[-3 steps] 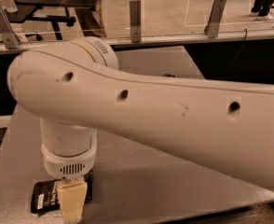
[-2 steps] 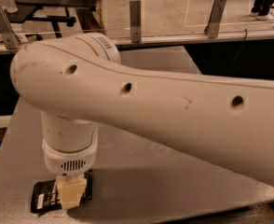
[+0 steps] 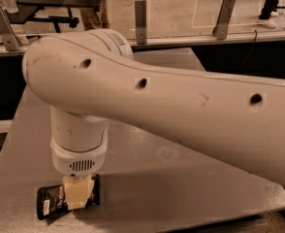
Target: Move rxbar chocolate near redbull can
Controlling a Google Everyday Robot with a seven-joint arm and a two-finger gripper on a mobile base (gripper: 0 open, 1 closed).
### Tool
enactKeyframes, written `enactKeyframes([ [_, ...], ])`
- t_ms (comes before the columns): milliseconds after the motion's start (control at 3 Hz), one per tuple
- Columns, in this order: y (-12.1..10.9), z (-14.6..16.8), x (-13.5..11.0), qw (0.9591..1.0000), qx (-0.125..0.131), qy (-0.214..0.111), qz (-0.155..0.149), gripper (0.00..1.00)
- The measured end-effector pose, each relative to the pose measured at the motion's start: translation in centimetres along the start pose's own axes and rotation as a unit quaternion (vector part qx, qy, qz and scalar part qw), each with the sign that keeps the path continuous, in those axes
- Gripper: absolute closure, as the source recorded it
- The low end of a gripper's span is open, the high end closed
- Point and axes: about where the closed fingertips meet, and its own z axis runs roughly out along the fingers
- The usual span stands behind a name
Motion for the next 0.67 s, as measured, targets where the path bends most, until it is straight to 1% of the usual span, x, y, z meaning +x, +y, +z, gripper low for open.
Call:
enactKeyframes([
  [333, -1.5, -1.1, 0.4, 0.9999, 0.012, -0.005, 0.011, 1.0],
  [667, -4.2, -3.0, 0.8, 0.9989, 0.037, -0.012, 0.025, 1.0],
])
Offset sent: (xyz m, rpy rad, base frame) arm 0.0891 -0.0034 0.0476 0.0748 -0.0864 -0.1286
